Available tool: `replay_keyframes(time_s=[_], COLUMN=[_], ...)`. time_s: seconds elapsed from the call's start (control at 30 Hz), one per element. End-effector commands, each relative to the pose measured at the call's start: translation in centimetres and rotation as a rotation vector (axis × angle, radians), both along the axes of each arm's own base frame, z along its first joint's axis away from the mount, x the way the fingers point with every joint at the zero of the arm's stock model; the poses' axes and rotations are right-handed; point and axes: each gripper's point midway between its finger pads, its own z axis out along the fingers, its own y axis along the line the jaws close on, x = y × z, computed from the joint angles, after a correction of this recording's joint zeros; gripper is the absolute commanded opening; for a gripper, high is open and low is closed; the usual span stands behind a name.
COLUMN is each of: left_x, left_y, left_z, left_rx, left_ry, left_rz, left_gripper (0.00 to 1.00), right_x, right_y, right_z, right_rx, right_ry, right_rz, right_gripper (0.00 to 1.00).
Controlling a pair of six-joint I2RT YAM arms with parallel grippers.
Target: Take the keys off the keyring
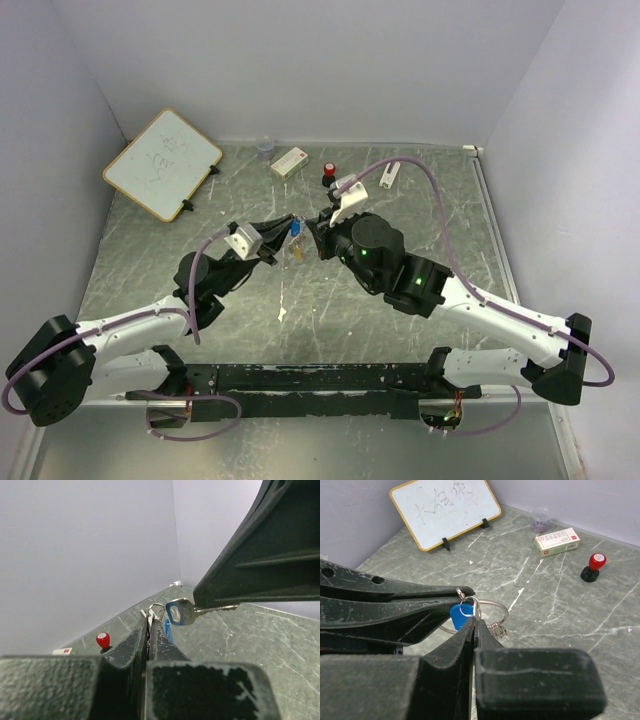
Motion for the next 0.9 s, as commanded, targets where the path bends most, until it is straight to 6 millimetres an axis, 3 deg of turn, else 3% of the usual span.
replay_keyframes(time_s=[0.0, 0.43, 0.6, 0.8, 0.87], left_x=[-0.8, -1.7, -1.9, -1.8, -1.7], left_y=[0.6, 1.9, 2.0, 1.8, 1.8], left_z=[1.7, 1.8, 1.9, 2.0, 1.9], left_rx=[-0.044, -0.072, -0.076, -0.077, -0.07], left_ry=[-0.044, -0.045, -0.05, -0.053, -0.052], left_rz=[0.005, 0.016, 0.012, 0.011, 0.014], left_gripper=[0.07, 0.07, 0.07, 0.07, 0.07], right_x=[-0.1, 1.6, 1.6, 0.9, 0.5], right_y=[-0.3, -1.0, -0.5, 0.8, 1.0], right_z=[-0.4, -3.2, -3.7, -2.4, -1.6], right_rx=[-0.001, -0.102, -0.107, -0.053, -0.026], right_ry=[0.004, 0.002, 0.011, 0.01, 0.001], right_rz=[-0.015, -0.124, -0.106, -0.036, -0.009], right_gripper=[0.0, 0.0, 0.0, 0.0, 0.13])
